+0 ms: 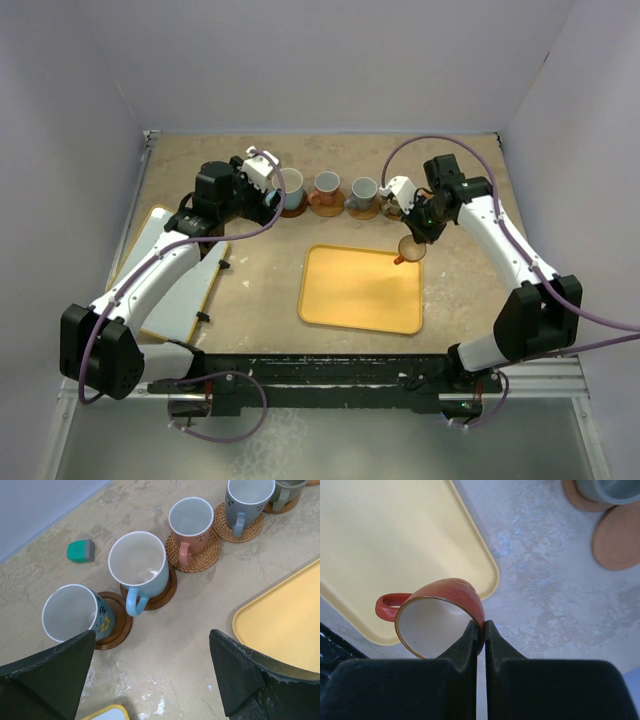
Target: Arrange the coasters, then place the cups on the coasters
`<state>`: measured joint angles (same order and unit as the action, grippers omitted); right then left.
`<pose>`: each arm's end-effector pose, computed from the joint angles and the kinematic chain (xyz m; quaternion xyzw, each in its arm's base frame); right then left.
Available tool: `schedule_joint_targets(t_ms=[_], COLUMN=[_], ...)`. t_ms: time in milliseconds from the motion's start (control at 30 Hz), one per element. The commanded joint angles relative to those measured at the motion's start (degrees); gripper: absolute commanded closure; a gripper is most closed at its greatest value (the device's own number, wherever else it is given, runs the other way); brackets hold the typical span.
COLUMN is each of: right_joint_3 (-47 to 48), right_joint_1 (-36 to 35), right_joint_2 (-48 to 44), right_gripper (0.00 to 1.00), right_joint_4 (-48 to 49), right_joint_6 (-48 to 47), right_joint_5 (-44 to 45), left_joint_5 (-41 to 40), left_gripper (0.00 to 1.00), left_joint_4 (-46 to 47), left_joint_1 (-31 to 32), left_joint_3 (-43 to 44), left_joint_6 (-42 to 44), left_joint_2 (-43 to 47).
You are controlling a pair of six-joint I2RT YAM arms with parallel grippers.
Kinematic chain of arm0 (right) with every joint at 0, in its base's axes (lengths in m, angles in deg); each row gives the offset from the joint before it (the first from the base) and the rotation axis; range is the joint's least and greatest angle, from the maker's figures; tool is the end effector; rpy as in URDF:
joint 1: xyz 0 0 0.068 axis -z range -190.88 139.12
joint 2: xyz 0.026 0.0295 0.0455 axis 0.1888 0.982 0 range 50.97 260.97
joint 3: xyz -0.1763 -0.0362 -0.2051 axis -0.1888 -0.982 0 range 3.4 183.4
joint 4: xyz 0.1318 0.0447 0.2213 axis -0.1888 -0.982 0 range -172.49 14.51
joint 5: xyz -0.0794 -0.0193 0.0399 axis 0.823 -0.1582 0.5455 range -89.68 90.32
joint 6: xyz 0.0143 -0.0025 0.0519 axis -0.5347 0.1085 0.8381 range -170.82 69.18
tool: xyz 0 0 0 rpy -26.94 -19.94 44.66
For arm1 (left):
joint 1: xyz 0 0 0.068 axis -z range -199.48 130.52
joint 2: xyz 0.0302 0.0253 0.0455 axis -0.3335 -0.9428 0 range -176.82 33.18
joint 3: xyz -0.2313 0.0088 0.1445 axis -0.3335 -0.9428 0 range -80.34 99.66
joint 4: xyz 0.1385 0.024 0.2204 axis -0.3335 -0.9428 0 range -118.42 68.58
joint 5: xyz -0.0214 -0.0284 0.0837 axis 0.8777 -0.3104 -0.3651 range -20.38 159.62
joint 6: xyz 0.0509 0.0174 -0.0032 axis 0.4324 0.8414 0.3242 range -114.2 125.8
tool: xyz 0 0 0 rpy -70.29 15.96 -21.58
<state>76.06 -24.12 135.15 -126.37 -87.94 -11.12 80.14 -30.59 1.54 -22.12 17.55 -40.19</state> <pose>0.2863 0.0745 0.2896 -0.4326 0.8644 0.0456 0.2522 0.2739 -0.1123 0.3156 0.2837 0.7886 -0.1204 0.5320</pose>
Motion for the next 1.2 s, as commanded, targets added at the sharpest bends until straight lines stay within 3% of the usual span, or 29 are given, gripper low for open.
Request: schedule_joint_targets(t_ms=[0, 467, 1167], right_joint_3=[6.52, 18.17, 33.55], right_joint_1=[1.92, 6.87, 12.79], right_joint_2=[-1.57, 5.29, 27.79], right_gripper=[1.0, 1.0, 1.0], right_joint_4=[-1.86, 0.2, 2.94], right_joint_6=[-1.75, -1.35, 0.98], right_joint_5=[0.98, 2.45, 5.69], left_joint_5=[1.08, 0.9, 0.82], left_gripper=[0.08, 0.08, 0.08], left_joint_4=[2.04, 1.93, 1.8], left_joint_1=[-0.32, -0.36, -0.34], left_joint_3=[-0.21, -0.31, -0.16], left_joint_6=[1.08, 1.5, 1.61], left_joint_2=[2.2, 2.3, 1.89])
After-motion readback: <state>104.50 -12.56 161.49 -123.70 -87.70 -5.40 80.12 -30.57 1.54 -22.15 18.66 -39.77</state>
